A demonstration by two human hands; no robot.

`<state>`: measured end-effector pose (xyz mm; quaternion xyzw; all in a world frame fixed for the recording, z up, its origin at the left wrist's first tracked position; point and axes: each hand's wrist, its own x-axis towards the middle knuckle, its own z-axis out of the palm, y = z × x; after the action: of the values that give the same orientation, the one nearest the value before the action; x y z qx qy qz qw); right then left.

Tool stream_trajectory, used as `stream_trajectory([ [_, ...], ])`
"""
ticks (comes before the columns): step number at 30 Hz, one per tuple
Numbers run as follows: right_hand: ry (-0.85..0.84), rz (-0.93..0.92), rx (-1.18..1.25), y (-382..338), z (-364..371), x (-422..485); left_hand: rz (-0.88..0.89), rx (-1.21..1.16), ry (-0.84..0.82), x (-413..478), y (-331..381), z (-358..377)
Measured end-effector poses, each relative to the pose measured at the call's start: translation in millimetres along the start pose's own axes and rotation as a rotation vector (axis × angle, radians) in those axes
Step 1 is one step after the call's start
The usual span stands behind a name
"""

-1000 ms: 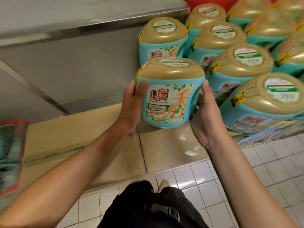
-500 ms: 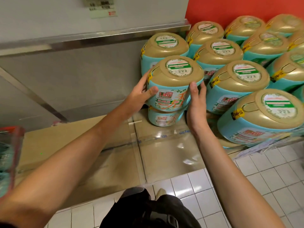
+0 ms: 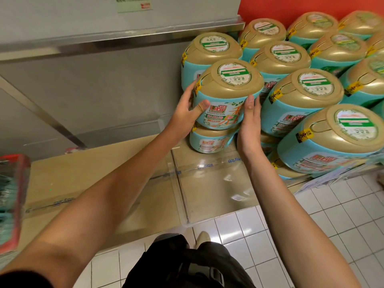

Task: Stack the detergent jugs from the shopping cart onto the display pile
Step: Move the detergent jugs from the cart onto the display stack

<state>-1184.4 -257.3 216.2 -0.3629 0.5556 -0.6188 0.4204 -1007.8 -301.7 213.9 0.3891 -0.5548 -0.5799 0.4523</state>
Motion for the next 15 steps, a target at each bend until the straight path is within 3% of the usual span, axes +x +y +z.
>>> stream_trajectory([
  [5, 0.042, 0.066, -0.078, 16, 2, -16, 0.016, 0.200, 0.025, -9, -18, -1],
  [9, 0.063, 0.060, -0.173, 26, 6, -29, 0.000, 0.147, -0.038, -7, -20, -6],
  [15, 0.104, 0.066, -0.126, 30, 10, -35, -0.043, 0.029, -0.086, -2, -24, -11],
])
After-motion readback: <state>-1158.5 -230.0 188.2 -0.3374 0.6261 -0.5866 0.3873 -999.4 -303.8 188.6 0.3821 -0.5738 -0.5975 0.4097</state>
